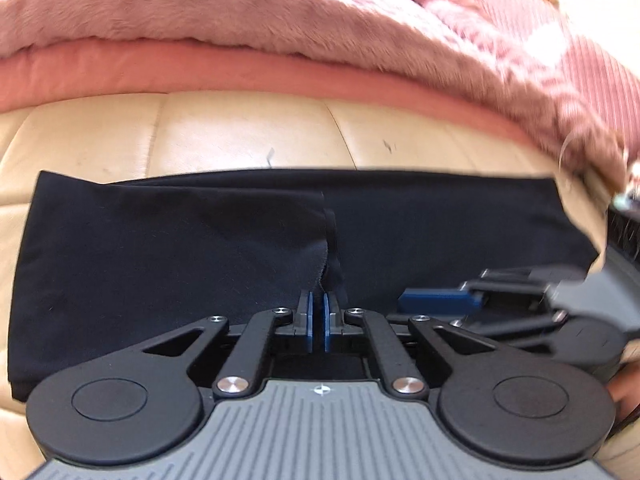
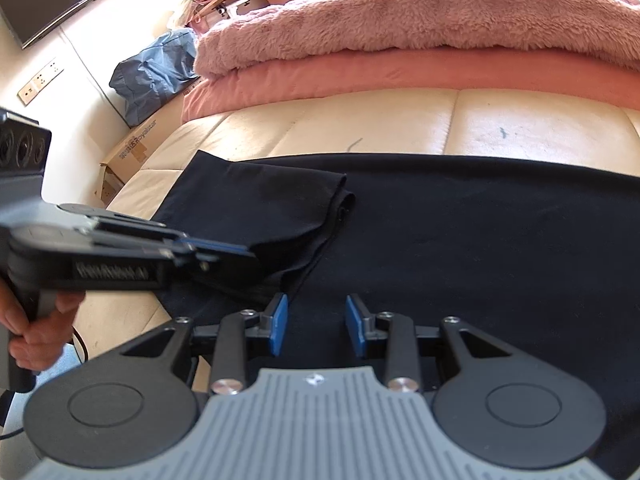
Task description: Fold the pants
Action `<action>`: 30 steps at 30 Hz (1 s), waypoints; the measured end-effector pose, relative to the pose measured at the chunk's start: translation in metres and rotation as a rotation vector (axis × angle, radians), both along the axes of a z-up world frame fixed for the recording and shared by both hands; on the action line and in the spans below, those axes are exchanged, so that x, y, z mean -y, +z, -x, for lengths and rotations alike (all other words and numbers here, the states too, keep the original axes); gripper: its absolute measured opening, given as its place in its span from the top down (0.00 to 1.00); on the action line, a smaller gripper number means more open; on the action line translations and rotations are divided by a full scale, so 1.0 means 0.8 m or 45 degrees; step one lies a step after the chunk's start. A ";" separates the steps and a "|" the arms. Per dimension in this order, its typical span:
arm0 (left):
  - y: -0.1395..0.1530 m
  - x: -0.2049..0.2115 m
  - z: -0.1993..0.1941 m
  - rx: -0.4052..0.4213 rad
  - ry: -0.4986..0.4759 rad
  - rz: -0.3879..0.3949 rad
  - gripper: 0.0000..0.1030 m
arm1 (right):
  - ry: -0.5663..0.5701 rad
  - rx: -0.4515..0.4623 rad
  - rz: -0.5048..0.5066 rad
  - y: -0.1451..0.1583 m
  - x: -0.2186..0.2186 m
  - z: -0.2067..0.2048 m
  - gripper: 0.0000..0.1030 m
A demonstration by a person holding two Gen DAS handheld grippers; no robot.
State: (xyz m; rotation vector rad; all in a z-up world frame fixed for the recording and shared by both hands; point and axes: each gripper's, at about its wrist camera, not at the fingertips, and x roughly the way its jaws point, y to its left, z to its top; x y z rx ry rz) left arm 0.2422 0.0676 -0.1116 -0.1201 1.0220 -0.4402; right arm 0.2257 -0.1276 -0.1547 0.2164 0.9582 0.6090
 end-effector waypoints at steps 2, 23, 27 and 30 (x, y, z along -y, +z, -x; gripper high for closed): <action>0.007 -0.002 0.002 0.015 0.010 0.019 0.96 | 0.018 0.017 -0.007 0.000 -0.007 -0.002 0.81; -0.020 0.015 0.001 -0.054 -0.071 0.016 1.00 | 0.066 0.003 0.043 -0.002 -0.020 -0.016 0.96; -0.008 0.020 0.004 0.007 -0.097 -0.045 0.96 | -0.009 -0.067 -0.051 0.002 0.003 -0.027 0.88; -0.005 0.020 0.001 0.032 -0.042 -0.095 0.92 | -0.076 -0.157 -0.170 -0.006 0.010 -0.042 0.71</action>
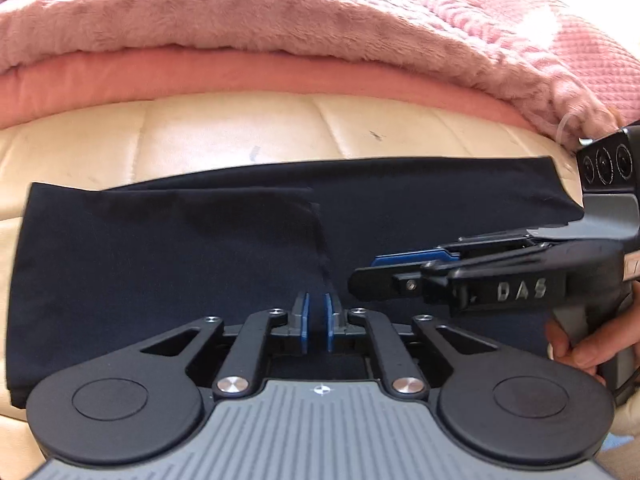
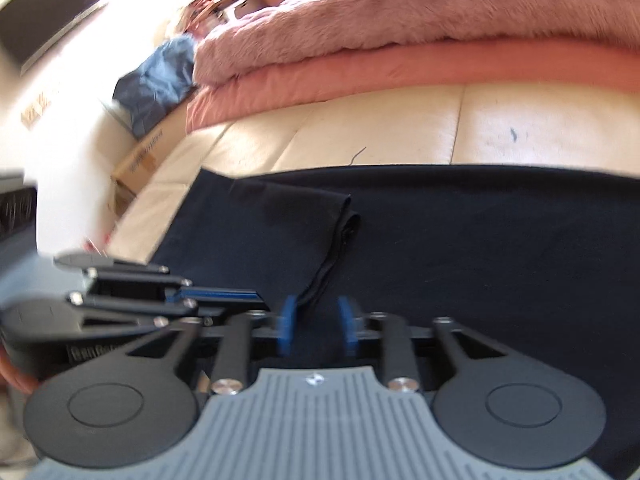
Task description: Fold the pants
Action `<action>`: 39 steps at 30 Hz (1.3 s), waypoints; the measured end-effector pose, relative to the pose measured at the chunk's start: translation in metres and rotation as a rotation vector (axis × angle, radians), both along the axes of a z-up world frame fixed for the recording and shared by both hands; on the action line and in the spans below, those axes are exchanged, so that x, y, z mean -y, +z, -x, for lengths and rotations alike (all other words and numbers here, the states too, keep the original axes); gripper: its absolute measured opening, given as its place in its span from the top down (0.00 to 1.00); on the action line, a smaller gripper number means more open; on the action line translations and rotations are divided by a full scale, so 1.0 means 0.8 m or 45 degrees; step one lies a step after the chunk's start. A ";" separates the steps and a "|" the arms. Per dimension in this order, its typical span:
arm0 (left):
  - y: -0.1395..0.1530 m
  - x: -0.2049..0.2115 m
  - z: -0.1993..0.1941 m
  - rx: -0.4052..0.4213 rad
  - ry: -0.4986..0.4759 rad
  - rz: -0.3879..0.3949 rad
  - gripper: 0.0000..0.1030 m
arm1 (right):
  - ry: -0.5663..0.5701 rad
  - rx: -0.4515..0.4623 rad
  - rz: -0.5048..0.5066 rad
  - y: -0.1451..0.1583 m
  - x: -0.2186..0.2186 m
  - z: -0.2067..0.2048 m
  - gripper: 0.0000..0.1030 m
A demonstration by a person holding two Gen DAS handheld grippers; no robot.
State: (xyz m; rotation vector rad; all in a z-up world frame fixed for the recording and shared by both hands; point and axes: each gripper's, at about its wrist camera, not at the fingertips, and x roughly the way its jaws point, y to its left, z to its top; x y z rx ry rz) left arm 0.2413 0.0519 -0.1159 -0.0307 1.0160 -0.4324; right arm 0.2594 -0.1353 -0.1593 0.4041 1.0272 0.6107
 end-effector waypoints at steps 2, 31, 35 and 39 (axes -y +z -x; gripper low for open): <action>-0.003 -0.006 -0.004 -0.006 0.073 -0.024 0.92 | -0.050 -0.059 -0.075 -0.007 0.002 -0.009 0.71; 0.049 -0.107 0.035 0.200 0.442 0.059 0.92 | -0.104 -0.071 -0.189 0.072 -0.036 -0.037 1.00; 0.074 -0.141 0.053 0.265 0.564 0.057 0.92 | -0.046 0.041 -0.222 0.153 -0.014 -0.045 1.00; 0.086 -0.145 0.063 0.296 0.595 0.064 0.92 | -0.021 0.130 -0.216 0.232 0.035 -0.051 1.00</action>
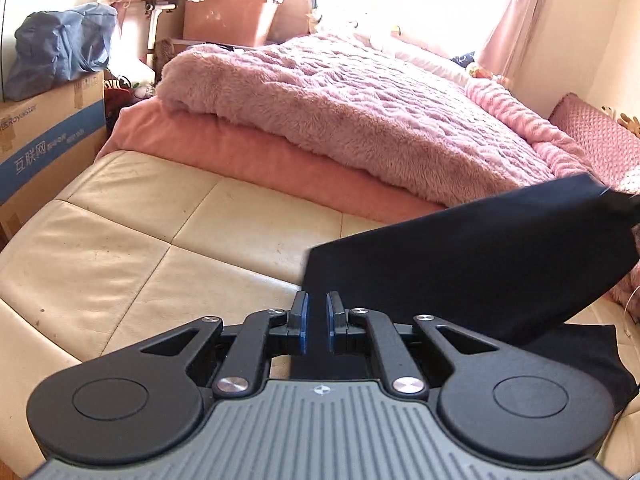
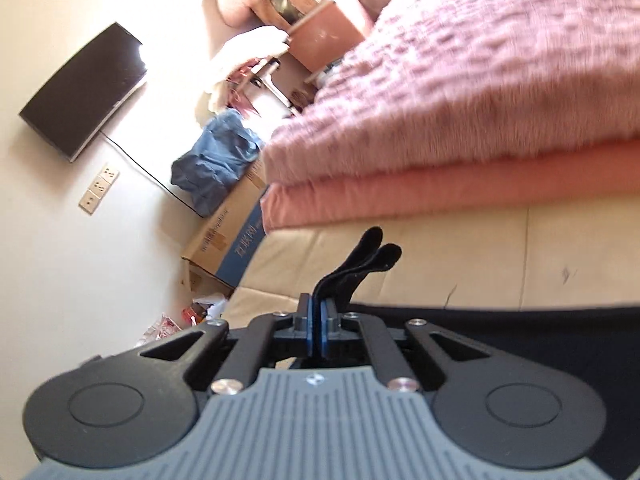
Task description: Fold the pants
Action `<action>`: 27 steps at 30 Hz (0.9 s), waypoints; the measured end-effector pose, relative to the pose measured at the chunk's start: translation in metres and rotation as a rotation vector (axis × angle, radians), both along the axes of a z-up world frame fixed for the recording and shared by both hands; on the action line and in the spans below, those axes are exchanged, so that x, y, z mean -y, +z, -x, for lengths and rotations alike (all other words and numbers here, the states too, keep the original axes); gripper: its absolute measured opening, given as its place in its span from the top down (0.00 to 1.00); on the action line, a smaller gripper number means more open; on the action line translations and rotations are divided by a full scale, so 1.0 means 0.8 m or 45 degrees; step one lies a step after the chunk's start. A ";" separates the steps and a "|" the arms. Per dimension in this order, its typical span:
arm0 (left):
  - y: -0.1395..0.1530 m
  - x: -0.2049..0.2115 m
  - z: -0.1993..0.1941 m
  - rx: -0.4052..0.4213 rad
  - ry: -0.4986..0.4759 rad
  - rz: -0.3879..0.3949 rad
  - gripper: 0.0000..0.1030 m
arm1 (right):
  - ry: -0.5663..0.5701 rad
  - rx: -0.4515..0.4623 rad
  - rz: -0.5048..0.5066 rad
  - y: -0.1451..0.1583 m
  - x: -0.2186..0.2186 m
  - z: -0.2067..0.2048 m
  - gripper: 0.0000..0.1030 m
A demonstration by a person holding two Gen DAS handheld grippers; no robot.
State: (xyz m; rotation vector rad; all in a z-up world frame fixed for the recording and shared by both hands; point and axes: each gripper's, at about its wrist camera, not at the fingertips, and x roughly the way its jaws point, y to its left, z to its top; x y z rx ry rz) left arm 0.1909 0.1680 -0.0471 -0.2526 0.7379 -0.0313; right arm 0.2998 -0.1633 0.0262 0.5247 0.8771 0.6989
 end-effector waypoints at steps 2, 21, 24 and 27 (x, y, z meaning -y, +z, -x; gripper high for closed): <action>0.001 0.006 0.003 0.003 -0.014 0.001 0.92 | -0.004 0.022 0.003 0.034 0.029 -0.001 1.00; -0.043 0.187 -0.043 -0.106 -0.425 -0.119 0.92 | -0.389 -0.152 0.292 0.018 0.391 0.044 1.00; -0.057 0.208 -0.052 -0.149 -0.468 -0.146 0.92 | -0.424 -0.226 0.307 -0.032 0.408 0.039 1.00; -0.070 0.224 -0.056 -0.190 -0.499 -0.178 0.92 | -0.444 -0.258 0.351 -0.070 0.421 0.034 1.00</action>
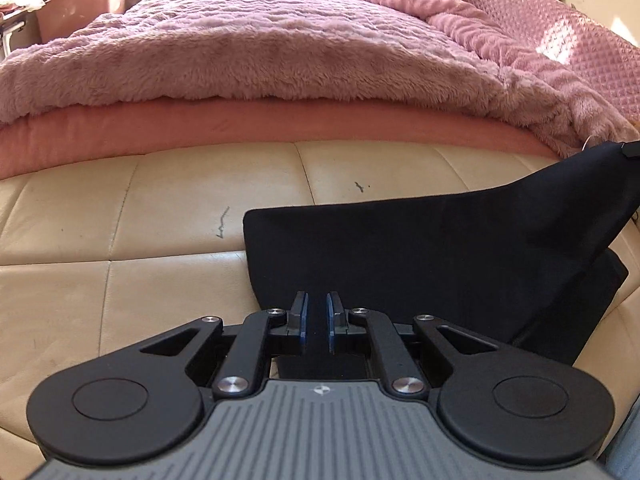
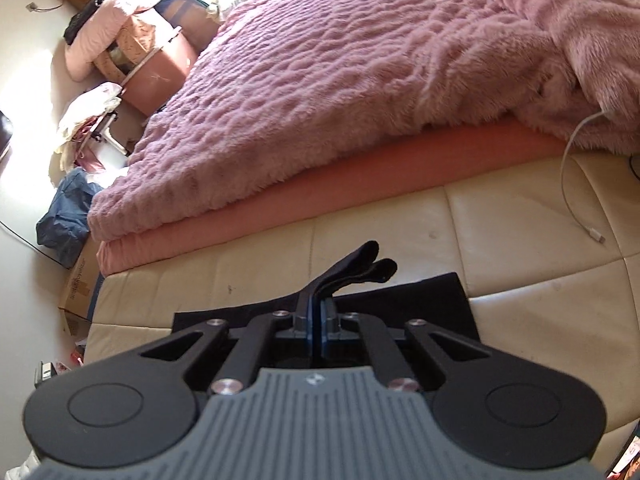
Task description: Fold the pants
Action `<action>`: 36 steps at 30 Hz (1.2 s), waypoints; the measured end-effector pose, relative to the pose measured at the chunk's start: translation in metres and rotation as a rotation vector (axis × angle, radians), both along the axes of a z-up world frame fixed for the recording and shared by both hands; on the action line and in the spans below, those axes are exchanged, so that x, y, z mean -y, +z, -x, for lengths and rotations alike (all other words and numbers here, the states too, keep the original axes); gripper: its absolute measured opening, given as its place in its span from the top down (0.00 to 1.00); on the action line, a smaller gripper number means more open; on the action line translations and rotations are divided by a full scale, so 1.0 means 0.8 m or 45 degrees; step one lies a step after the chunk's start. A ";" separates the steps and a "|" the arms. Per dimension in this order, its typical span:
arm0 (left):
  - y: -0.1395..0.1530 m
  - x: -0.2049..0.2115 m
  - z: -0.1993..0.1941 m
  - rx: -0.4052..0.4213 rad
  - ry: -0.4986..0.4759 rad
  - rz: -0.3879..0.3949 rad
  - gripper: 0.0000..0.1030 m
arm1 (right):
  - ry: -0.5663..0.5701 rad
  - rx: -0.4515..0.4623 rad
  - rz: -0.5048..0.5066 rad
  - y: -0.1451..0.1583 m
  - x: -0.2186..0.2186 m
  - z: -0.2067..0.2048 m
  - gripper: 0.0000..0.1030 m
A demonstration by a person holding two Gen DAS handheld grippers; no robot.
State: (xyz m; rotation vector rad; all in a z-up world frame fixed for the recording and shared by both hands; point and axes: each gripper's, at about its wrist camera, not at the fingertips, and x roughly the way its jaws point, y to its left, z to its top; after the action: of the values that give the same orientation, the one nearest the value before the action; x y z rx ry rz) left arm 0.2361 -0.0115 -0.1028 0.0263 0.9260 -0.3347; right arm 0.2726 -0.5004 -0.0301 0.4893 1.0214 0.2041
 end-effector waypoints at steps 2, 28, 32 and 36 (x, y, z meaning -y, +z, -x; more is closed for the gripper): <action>-0.009 0.006 -0.004 -0.027 -0.003 -0.019 0.92 | 0.012 -0.008 0.042 -0.019 0.008 -0.004 1.00; -0.034 -0.006 -0.006 -0.108 0.056 -0.072 0.91 | -0.065 -0.020 0.473 -0.150 0.027 0.011 0.95; -0.011 -0.012 -0.005 -0.042 0.054 -0.057 0.90 | -0.095 0.054 0.489 -0.123 0.026 0.031 0.93; -0.005 -0.007 -0.038 0.008 0.058 -0.064 0.90 | -0.011 0.170 0.508 -0.103 -0.006 0.036 0.90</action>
State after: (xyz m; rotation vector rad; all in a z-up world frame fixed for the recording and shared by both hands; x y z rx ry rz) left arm 0.2665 -0.0058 -0.1069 0.0521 0.9272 -0.2689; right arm 0.2436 -0.4956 -0.1122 0.1153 0.9006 0.0215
